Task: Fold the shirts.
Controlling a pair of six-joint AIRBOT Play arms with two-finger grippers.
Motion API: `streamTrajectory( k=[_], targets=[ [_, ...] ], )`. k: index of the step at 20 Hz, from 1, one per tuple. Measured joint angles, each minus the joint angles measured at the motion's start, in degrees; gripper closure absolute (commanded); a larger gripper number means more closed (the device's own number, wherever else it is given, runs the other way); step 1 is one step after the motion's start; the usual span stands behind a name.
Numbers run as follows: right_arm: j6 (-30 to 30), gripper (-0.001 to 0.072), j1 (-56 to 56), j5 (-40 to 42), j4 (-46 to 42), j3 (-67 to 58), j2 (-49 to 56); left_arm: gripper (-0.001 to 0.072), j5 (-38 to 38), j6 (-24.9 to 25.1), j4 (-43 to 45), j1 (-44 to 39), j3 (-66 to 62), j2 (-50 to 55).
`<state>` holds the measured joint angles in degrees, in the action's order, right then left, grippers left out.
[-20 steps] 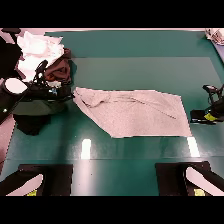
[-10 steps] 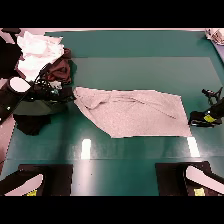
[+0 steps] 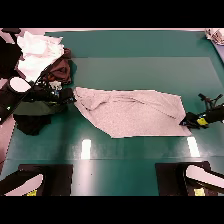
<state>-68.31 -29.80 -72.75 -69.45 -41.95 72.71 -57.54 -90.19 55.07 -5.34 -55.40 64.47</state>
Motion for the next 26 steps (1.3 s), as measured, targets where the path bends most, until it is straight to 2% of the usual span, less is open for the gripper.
streamTrajectory(
  k=[1,5,7,12,16,18,21,26],
  targets=[
    [0.15,0.0696,0.87,0.94,0.11,1.2,-0.7,0.0682,-0.15,-0.31,-0.07,0.0,0.0,0.0],
    [0.13,0.0699,2.8,-0.04,0.31,0.7,-7.89,0.0682,-1.22,-1.16,-2.6,0.0,-1.05,-0.9],
    [-0.83,0.0699,2.75,-1.57,4.42,-2.45,-13.68,0.0683,-2.36,-2.6,-3.26,-0.02,-2.95,-2.71],
    [-3.54,0.0702,0.76,-2.25,19.43,-16.5,-28.17,0.0682,-3.61,-11.13,-0.46,-0.02,-14.01,-10.82],
    [-4.7,0.0703,0.26,0.35,23.56,-31.8,-34.14,0.0682,-6.99,-17.14,2.16,0.0,-29.16,-13.75],
    [-5.55,0.0703,0.2,0.68,22.75,-41.03,-34.53,0.0682,-10.16,-19.04,2.78,0.0,-37.75,-14.32],
    [-9.51,0.0702,1.55,-0.68,16.44,-54.62,-33.27,0.0682,-16.83,-22.58,4.17,0.0,-49.72,-14.73],
    [-15.04,0.0702,12.92,-9.4,5.88,-69.57,-29.2,0.0681,-27.45,-28.35,5.07,0.0,-57.96,-14.84]
  ],
)
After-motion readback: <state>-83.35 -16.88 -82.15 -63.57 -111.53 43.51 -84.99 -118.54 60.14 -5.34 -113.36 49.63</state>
